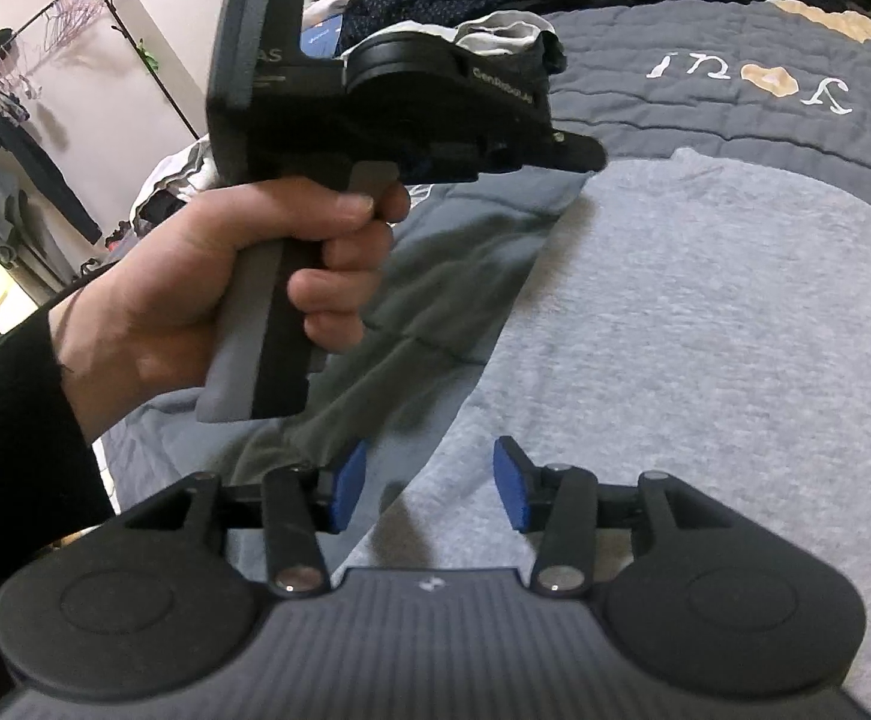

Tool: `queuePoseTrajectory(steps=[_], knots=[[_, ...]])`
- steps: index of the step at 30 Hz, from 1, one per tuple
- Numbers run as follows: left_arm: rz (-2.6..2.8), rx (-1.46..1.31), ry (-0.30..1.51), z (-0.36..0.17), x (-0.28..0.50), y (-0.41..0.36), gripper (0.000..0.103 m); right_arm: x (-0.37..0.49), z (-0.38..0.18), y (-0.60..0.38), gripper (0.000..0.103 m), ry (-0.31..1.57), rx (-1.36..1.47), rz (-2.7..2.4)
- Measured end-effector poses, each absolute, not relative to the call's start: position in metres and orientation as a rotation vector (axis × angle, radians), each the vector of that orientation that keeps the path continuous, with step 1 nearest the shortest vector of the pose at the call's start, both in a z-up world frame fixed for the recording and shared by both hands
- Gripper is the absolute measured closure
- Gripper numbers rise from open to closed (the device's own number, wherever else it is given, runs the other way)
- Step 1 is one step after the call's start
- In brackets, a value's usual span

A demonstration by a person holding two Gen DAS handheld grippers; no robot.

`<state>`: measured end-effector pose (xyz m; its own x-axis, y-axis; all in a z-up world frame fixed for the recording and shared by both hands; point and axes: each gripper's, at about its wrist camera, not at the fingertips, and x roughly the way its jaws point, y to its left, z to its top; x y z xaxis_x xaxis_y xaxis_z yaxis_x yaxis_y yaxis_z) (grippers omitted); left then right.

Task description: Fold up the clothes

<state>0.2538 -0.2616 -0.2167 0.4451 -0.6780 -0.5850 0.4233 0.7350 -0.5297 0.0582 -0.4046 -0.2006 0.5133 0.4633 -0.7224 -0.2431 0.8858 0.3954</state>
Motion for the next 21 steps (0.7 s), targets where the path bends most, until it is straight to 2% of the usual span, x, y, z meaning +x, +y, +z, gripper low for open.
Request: queuePoseTrajectory(steps=[5,6,7,9,21], knots=[[-0.707,-0.375,0.905,-0.209,0.261,-0.245,0.097,0.060,-0.195,-0.407,0.057,0.945,0.278,0.436],[-0.709,-0.374,0.909,-0.209,0.261,-0.244,0.089,0.061,-0.193,-0.410,0.057,0.943,0.292,0.439],[-0.712,-0.374,0.914,-0.209,0.261,-0.245,0.074,0.060,-0.191,-0.413,0.057,0.936,0.306,0.438],[-0.724,-0.352,0.916,-0.209,0.258,-0.250,0.059,0.058,-0.184,-0.421,0.057,0.909,0.329,0.426],[-0.802,-0.245,0.837,-0.182,0.235,-0.272,0.059,0.033,-0.152,-0.564,0.057,0.727,0.510,0.008]])
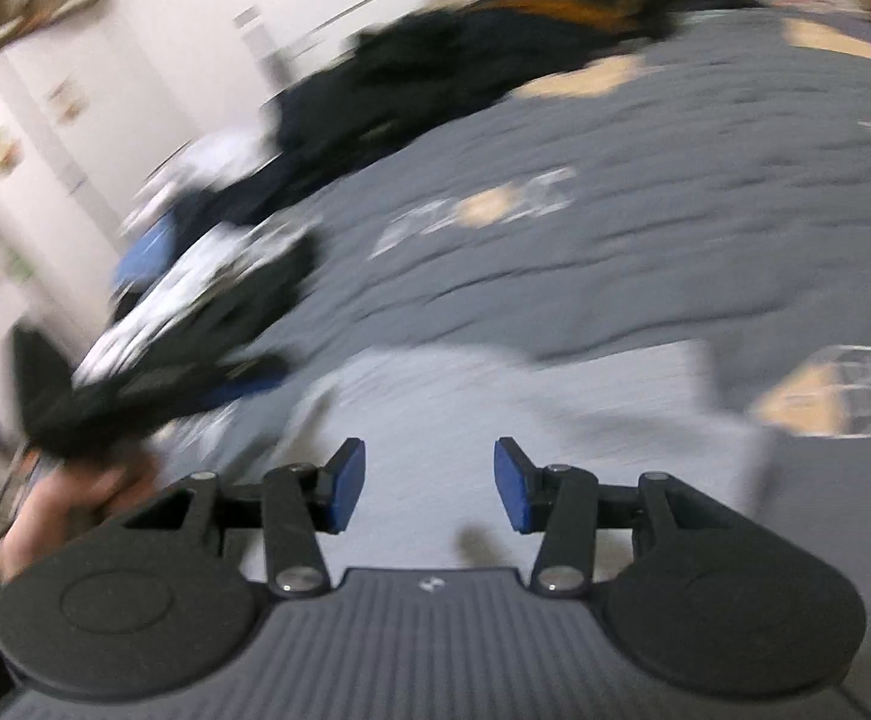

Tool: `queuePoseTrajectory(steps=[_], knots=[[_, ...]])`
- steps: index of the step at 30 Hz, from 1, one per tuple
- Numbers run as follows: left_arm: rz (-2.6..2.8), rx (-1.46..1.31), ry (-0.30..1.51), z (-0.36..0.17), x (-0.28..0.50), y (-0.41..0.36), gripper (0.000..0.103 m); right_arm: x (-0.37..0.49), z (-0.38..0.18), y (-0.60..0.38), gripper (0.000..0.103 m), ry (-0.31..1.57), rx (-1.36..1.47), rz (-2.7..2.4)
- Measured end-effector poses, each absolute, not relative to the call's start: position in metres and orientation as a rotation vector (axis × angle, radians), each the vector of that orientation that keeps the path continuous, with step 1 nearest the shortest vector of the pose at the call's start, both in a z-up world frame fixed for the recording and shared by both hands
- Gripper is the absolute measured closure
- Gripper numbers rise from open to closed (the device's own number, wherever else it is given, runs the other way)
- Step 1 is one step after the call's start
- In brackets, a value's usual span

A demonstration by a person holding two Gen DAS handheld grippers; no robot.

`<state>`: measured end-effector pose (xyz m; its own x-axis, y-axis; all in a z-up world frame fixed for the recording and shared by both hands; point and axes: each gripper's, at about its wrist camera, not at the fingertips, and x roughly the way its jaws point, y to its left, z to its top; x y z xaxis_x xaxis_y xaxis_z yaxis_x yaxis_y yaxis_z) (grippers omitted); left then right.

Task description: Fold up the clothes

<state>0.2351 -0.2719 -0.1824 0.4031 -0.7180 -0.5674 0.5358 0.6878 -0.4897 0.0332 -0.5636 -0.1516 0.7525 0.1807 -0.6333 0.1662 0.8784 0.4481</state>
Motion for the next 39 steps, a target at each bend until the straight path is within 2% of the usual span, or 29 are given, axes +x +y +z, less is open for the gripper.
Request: queuePoseTrajectory(steps=[7,16,17,19,20,21,23,29,32,35,39], knots=[[-0.914,-0.113,0.797,-0.166,0.194,-0.310,0.059,0.014,-0.168,-0.620,0.057,0.719,0.490,-0.226],[-0.965,-0.009,0.824,-0.180,0.162,-0.343,0.058,0.023,-0.198,-0.615,0.058,0.776,0.508,-0.212],[-0.969,-0.004,0.826,-0.181,0.160,-0.345,0.058,0.025,-0.200,-0.613,0.060,0.785,0.506,-0.210],[-0.976,0.000,0.831,-0.183,0.159,-0.348,0.058,0.026,-0.201,-0.612,0.076,0.790,0.494,-0.203],[-0.978,0.000,0.835,-0.184,0.158,-0.348,0.058,0.026,-0.202,-0.610,0.089,0.789,0.486,-0.196],[-0.980,-0.001,0.839,-0.185,0.157,-0.349,0.058,0.025,-0.201,-0.608,0.096,0.786,0.480,-0.187],[-0.985,0.001,0.852,-0.186,0.155,-0.351,0.058,0.024,-0.194,-0.603,0.098,0.757,0.457,-0.176],[-1.011,-0.082,0.887,-0.181,0.149,-0.345,0.057,0.021,-0.175,-0.593,0.099,0.696,0.458,-0.073],[-1.019,-0.198,0.922,-0.176,0.149,-0.341,0.046,0.022,-0.175,-0.589,0.099,0.704,0.440,-0.063],[-1.022,-0.269,0.948,-0.173,0.146,-0.345,0.046,0.022,-0.176,-0.591,0.099,0.716,0.438,-0.097],[-0.980,-0.143,0.926,-0.169,0.126,-0.364,0.046,0.019,-0.185,-0.612,0.097,0.744,0.539,-0.189]])
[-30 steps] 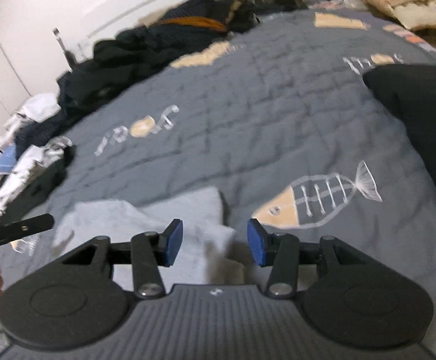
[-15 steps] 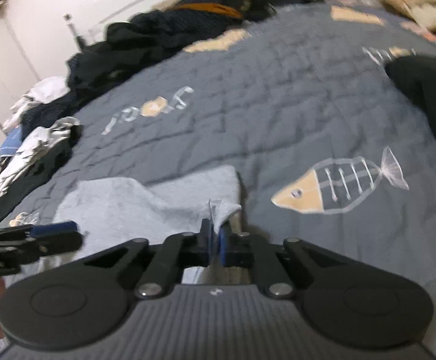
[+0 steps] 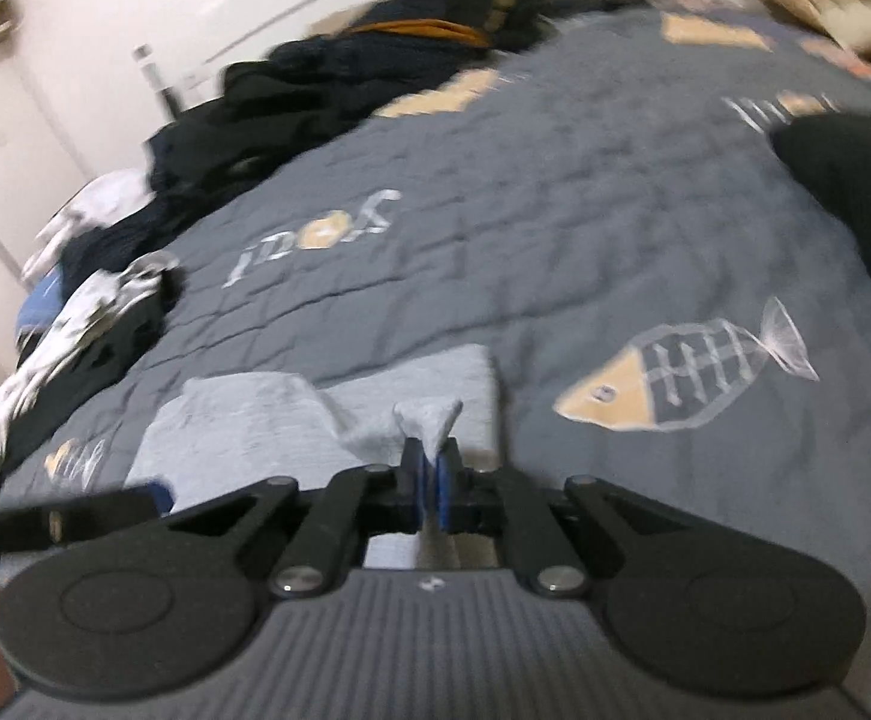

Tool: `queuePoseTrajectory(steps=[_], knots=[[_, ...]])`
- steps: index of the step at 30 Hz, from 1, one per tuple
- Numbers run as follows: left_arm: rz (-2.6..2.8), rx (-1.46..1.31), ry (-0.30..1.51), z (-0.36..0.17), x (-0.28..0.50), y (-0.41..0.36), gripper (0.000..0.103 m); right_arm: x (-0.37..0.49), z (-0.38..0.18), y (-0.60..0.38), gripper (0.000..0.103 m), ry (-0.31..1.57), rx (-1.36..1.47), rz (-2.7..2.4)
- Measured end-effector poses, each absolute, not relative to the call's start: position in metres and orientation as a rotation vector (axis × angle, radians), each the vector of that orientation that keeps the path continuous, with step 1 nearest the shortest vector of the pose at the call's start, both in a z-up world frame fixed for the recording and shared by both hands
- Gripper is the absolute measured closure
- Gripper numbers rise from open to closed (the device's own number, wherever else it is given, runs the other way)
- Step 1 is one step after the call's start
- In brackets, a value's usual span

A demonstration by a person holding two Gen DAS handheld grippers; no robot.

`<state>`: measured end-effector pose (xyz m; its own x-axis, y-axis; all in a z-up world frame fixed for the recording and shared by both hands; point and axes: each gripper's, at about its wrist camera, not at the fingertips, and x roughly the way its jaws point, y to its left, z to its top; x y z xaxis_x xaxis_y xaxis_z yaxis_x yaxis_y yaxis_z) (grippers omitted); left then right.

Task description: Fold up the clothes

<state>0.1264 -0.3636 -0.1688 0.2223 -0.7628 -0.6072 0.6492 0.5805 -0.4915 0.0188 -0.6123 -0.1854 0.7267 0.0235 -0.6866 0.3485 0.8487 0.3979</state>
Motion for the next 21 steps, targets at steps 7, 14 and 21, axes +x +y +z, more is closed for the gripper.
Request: queuePoseTrajectory(steps=[7,14,21], knots=[[-0.922,0.199,0.805,-0.171,0.072,-0.420,0.046,0.002,-0.179,-0.641,0.089,0.758,0.597,-0.226],[-0.905,0.260,0.787,-0.177,0.058,-0.478,0.046,-0.020,-0.169,-0.668,0.079,0.714,0.623,-0.247],[-0.873,0.312,0.782,-0.189,0.053,-0.505,0.049,-0.033,-0.170,-0.683,0.078,0.708,0.627,-0.238]])
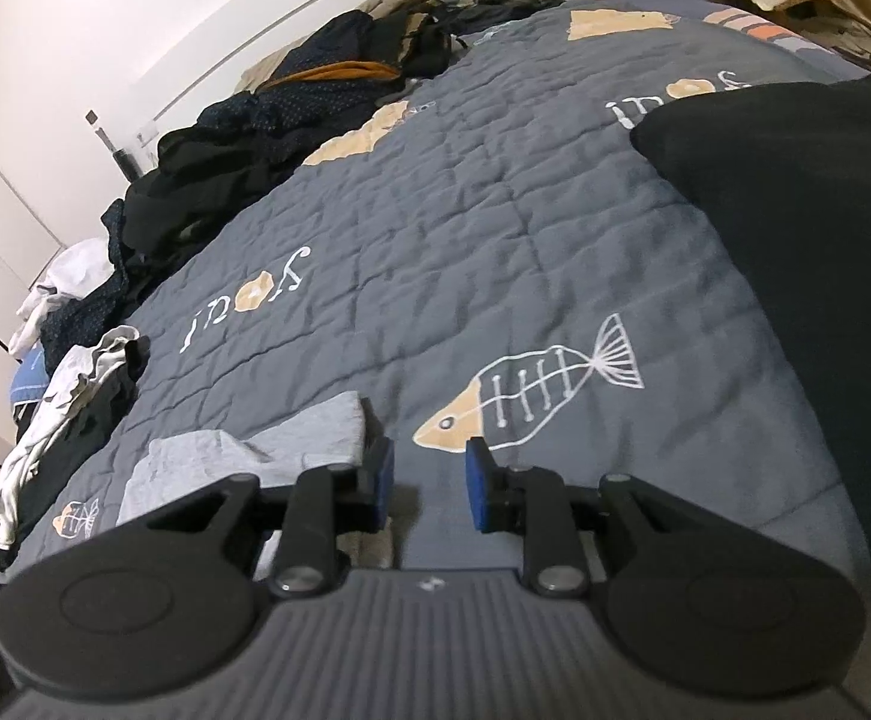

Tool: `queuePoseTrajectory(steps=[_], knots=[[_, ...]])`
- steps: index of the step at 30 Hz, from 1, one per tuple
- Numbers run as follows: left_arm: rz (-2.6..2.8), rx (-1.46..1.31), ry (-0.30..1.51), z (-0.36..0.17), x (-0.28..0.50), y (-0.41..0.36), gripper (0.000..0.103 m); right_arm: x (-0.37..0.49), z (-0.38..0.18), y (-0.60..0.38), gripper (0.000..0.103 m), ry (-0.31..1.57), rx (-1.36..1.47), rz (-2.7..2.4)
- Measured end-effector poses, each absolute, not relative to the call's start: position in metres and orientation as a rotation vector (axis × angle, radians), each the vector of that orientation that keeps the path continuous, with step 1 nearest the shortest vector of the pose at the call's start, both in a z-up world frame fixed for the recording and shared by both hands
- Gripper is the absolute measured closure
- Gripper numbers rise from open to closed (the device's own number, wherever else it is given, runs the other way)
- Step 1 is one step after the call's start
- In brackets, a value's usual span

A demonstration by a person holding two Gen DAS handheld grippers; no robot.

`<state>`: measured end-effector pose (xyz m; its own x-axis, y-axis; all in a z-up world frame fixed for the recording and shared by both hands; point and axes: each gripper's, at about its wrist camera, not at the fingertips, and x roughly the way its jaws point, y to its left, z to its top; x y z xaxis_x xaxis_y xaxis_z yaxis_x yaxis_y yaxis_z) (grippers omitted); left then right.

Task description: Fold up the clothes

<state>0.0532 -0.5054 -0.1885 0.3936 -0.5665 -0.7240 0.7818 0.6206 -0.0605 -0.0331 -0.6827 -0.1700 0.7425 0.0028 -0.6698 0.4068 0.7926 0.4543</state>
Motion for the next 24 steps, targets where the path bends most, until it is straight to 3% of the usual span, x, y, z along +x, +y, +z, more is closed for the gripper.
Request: queuePoseTrajectory(steps=[3,5,6,10,24], knots=[[-0.858,0.327,0.773,-0.193,0.051,-0.514,0.052,-0.039,-0.171,-0.687,0.078,0.705,0.642,-0.242],[-0.847,0.335,0.772,-0.197,0.051,-0.518,0.068,-0.040,-0.172,-0.688,0.078,0.707,0.642,-0.241],[-0.839,0.327,0.779,-0.199,0.053,-0.518,0.085,-0.041,-0.172,-0.689,0.078,0.707,0.640,-0.240],[-0.812,0.194,0.824,-0.200,0.065,-0.501,0.098,-0.042,-0.172,-0.688,0.078,0.703,0.636,-0.226],[-0.734,-0.224,0.788,-0.173,0.071,-0.387,0.101,-0.023,-0.176,-0.656,0.069,0.718,0.536,-0.118]])
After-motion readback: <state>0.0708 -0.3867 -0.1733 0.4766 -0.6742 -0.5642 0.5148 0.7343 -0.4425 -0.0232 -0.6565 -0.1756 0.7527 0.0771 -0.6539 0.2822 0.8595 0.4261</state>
